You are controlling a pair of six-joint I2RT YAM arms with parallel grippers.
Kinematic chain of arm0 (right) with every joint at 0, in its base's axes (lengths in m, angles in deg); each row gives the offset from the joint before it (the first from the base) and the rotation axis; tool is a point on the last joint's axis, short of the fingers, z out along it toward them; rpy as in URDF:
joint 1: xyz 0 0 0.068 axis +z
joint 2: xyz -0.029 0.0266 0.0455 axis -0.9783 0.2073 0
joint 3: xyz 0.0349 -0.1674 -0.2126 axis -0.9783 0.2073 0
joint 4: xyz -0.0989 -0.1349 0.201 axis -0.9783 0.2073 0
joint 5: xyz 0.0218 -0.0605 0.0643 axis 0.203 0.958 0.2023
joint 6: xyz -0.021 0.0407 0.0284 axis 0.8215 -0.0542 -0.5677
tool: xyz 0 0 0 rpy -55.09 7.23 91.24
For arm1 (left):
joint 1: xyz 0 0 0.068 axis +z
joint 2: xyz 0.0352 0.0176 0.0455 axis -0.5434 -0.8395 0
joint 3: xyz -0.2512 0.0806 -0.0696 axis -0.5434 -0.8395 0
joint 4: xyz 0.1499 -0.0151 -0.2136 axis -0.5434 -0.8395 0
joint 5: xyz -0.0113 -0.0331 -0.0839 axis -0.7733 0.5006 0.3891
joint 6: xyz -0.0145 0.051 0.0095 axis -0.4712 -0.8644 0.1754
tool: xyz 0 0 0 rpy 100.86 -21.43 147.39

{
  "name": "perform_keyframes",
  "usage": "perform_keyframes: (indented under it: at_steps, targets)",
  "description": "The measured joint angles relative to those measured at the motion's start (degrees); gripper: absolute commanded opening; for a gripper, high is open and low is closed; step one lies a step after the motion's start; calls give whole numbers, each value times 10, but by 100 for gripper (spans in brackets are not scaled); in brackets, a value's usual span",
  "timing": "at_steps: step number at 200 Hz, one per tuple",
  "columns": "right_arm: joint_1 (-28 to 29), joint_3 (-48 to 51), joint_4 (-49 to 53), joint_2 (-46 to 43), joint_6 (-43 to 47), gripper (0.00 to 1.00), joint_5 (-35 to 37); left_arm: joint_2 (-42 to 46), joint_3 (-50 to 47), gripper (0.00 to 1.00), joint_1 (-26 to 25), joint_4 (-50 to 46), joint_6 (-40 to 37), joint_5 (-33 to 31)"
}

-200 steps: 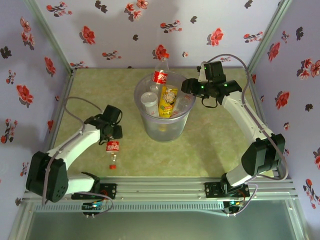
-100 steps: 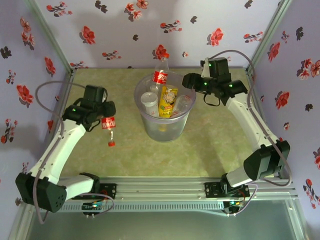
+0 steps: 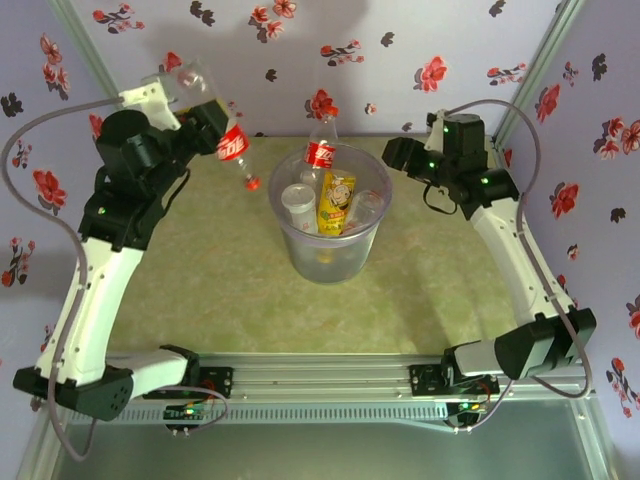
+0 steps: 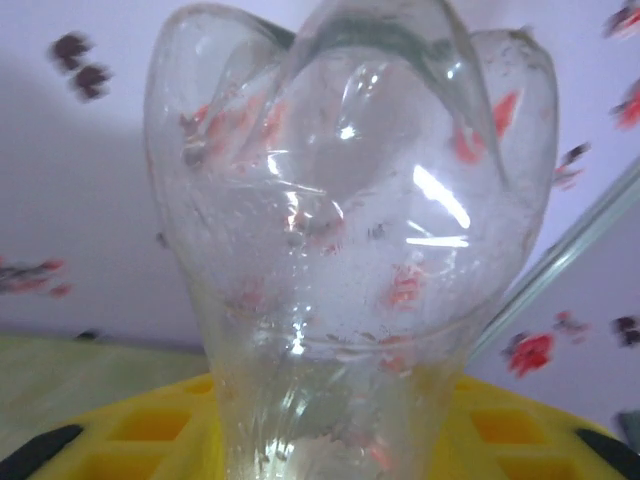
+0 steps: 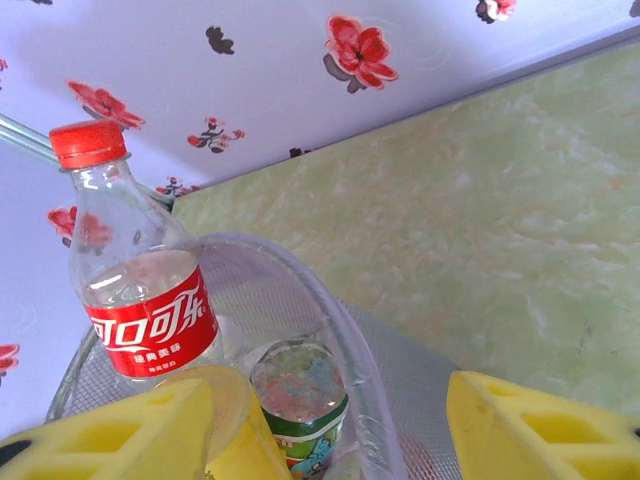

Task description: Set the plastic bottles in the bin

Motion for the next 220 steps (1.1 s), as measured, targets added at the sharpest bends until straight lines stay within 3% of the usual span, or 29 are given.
perform_keyframes:
  at_steps: [34, 63, 99, 155, 220]
  targets:
    - [-6, 18, -3, -10, -9, 64, 0, -104, 30, 22, -73, 133, 5, 27]
    - [-7, 29, -3, -13, -9, 64, 0, -210, 92, 22, -130, 176, -22, 35]
    - [-7, 36, -3, -22, -9, 64, 0, -280, 117, 23, -186, 235, -84, 24]
    - [-20, 36, 8, -45, -6, 64, 0, -325, 130, 24, -209, 244, -157, -2]
    - [-26, 38, 10, -47, -4, 64, 0, -324, 37, 28, -215, 269, -162, -17]
